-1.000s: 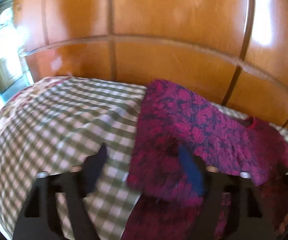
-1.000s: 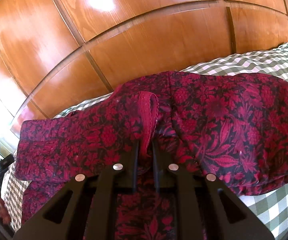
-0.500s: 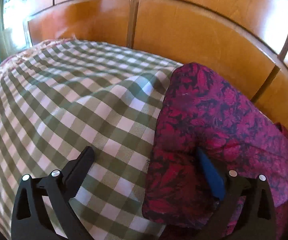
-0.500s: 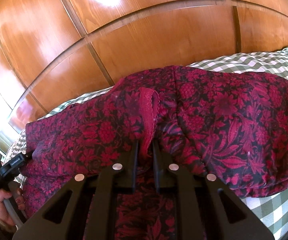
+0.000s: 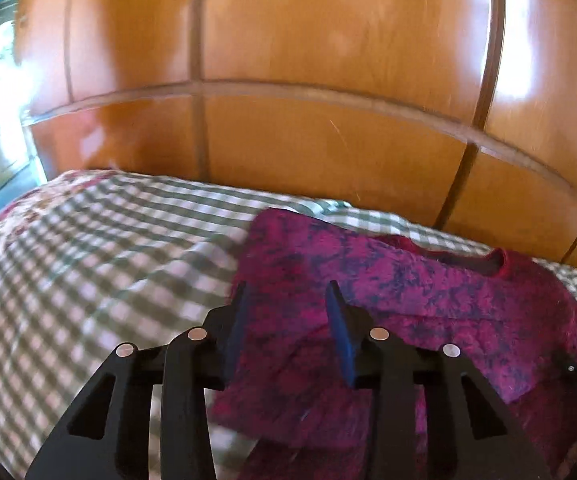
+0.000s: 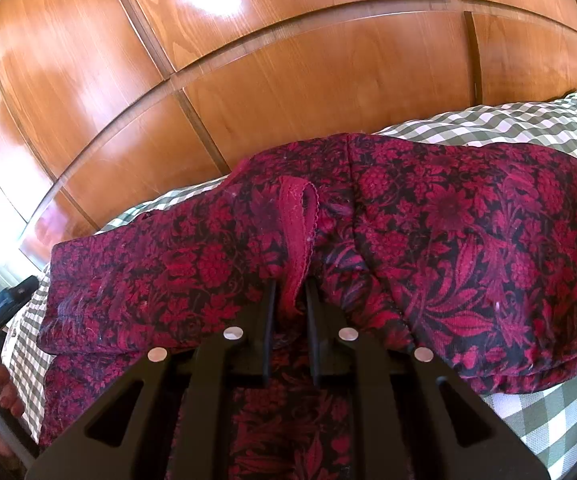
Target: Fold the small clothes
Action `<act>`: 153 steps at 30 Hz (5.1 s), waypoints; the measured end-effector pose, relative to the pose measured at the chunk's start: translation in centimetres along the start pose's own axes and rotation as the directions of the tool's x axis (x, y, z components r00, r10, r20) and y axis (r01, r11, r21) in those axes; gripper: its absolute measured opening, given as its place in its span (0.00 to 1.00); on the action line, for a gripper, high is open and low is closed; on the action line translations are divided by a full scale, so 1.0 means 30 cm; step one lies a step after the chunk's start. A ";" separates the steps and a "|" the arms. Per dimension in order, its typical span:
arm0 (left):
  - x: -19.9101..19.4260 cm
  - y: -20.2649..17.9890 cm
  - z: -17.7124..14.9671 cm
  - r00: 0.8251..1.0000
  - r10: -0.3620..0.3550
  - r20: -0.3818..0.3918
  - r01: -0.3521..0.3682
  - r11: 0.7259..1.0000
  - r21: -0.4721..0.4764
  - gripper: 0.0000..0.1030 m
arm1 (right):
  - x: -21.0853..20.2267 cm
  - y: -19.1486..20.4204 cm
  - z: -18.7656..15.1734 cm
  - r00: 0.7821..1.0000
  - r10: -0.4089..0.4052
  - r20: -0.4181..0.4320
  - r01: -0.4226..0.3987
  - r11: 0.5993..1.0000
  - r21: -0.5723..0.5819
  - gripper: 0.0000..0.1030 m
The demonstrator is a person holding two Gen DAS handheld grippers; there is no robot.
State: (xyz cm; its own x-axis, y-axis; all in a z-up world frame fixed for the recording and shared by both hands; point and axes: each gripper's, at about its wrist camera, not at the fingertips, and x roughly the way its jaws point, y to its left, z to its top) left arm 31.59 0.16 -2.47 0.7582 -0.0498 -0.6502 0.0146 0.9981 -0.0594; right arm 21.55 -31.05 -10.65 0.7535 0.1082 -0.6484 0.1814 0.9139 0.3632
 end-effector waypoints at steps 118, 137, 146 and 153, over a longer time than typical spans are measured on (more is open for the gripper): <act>-0.122 0.025 -0.402 0.963 -0.150 -0.224 0.151 0.989 -0.013 0.96 | 0.025 0.339 0.015 1.000 0.013 0.026 -0.006 0.963 -0.271 0.35; -0.221 0.008 -0.294 0.963 -0.215 -0.164 0.206 0.976 -0.068 0.96 | -0.305 0.058 -0.062 0.956 -0.235 0.177 0.249 0.967 -0.059 0.86; -0.214 -0.119 -0.084 0.940 -0.328 -0.093 0.320 0.943 -0.097 0.80 | -0.290 -0.157 -0.068 0.924 -0.380 0.051 0.370 0.919 0.140 0.86; -0.009 -0.262 -0.077 0.930 -0.297 -0.215 0.298 0.954 -0.032 0.52 | -0.240 -0.199 0.017 0.921 -0.389 0.020 0.382 0.912 0.151 0.86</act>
State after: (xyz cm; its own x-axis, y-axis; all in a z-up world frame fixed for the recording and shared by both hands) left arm 29.77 -7.76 -3.57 0.5606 -0.3507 -0.7502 0.2187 0.9364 -0.2744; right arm 15.35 -37.49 -7.82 0.6360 -0.2632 -0.7254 0.5482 0.8157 0.1846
